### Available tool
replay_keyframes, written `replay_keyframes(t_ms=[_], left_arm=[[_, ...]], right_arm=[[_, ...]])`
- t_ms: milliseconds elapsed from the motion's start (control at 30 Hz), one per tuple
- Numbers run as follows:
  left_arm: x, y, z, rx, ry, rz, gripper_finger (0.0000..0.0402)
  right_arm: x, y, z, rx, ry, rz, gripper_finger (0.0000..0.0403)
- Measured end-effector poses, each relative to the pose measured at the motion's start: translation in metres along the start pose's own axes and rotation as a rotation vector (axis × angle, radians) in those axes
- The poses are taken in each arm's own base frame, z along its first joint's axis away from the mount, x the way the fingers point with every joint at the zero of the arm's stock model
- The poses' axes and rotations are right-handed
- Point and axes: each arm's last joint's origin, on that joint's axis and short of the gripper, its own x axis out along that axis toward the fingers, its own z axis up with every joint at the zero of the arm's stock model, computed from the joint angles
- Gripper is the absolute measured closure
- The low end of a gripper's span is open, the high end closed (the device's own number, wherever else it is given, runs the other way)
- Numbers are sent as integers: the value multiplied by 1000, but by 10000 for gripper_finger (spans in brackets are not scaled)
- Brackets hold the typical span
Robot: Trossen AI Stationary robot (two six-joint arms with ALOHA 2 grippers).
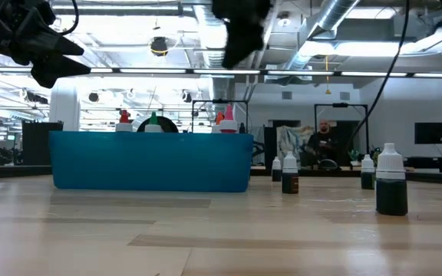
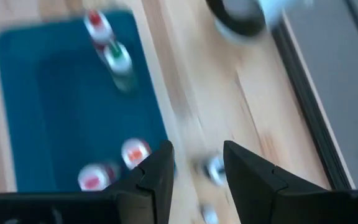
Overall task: Pick & Place food coloring
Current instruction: Put the large black food coloring bottle into the bin
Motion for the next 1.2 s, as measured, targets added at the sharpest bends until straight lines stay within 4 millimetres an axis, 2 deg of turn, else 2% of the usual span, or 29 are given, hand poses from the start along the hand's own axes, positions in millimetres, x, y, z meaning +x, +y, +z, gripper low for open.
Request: replay_keyframes(t_ms=[100, 267, 667, 867, 1033, 1200], left_arm=[[0, 0, 0, 0, 0, 0, 152], [0, 0, 0, 0, 1, -1, 152], [0, 0, 0, 0, 0, 0, 152], [0, 0, 0, -13, -1, 4, 152], [0, 0, 0, -17, -3, 9, 152], [0, 0, 0, -31, -4, 9, 152]], right_arm=[[-5, -10, -10, 8, 91, -12, 276], [-2, -17, -19, -2, 174, -13, 276], [49, -12, -53, -16, 194, -9, 276], [44, -17, -83, 20, 113, -18, 276], [24, -21, -106, 94, -43, -33, 276], [13, -17, -122, 111, -149, -30, 276]])
